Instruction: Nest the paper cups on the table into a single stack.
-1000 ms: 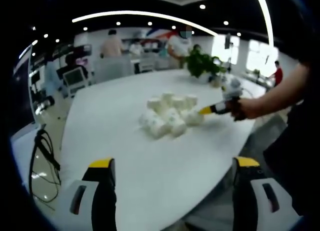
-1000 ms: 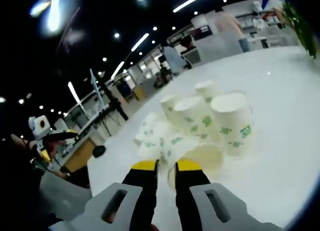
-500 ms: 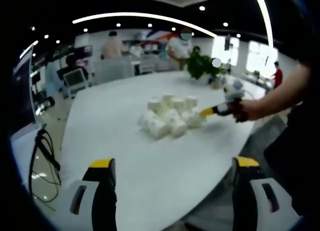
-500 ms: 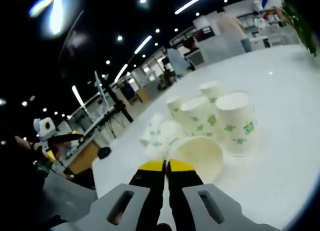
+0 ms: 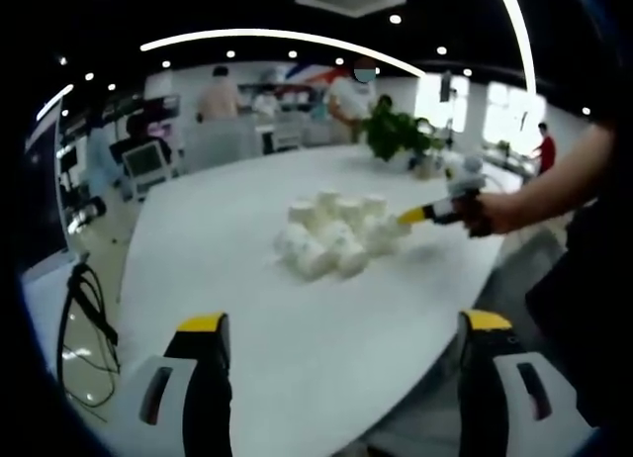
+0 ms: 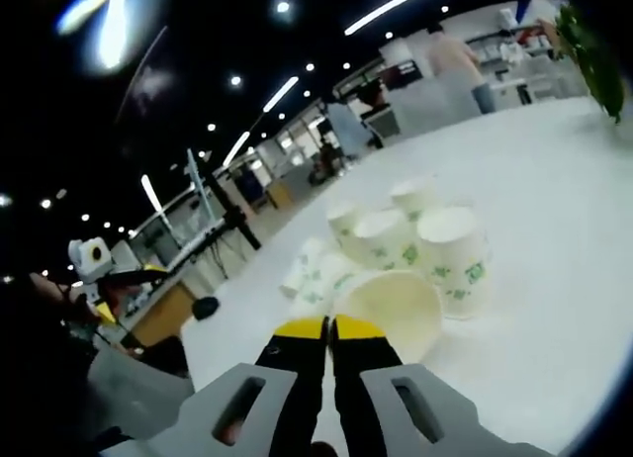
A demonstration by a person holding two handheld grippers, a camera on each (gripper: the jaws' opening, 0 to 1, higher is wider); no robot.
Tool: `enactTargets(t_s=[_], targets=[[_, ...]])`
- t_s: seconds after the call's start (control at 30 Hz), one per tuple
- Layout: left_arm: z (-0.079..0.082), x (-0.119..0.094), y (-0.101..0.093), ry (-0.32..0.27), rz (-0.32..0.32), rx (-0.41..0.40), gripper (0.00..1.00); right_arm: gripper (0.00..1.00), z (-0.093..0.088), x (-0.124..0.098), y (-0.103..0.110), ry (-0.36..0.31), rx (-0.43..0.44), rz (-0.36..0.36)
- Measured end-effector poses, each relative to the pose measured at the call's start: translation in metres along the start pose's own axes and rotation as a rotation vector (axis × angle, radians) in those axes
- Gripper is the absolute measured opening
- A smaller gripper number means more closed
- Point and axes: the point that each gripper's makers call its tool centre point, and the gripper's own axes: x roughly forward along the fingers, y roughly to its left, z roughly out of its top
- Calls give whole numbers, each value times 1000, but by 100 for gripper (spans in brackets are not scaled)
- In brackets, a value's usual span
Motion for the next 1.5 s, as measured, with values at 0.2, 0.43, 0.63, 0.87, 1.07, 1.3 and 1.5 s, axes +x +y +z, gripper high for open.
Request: enactTargets(t_s=[0.2, 0.43, 0.63, 0.87, 1.07, 1.3, 1.5], targets=[[-1, 2, -4, -11, -14, 0, 94, 0, 11, -14, -5, 25, -52, -37], [-1, 4, -7, -21, -16, -10, 94, 0, 23, -27, 0, 62, -142, -46], [-3, 7, -8, -26, -23, -14, 93, 0, 34, -34, 10, 144, -298, -35], [-4, 10, -6, -37, -24, -34, 92, 0, 52, -43, 28, 265, -500, -23], [-3, 11, -6, -51, -22, -38, 92, 0, 54, -53, 47, 424, -722, 19], [-6, 10, -4, -63, -12, -67, 92, 0, 53, -61, 67, 527, -856, 81], [-6, 8, -5, -66, -16, -79, 92, 0, 44, -67, 88, 647, -1026, 142]])
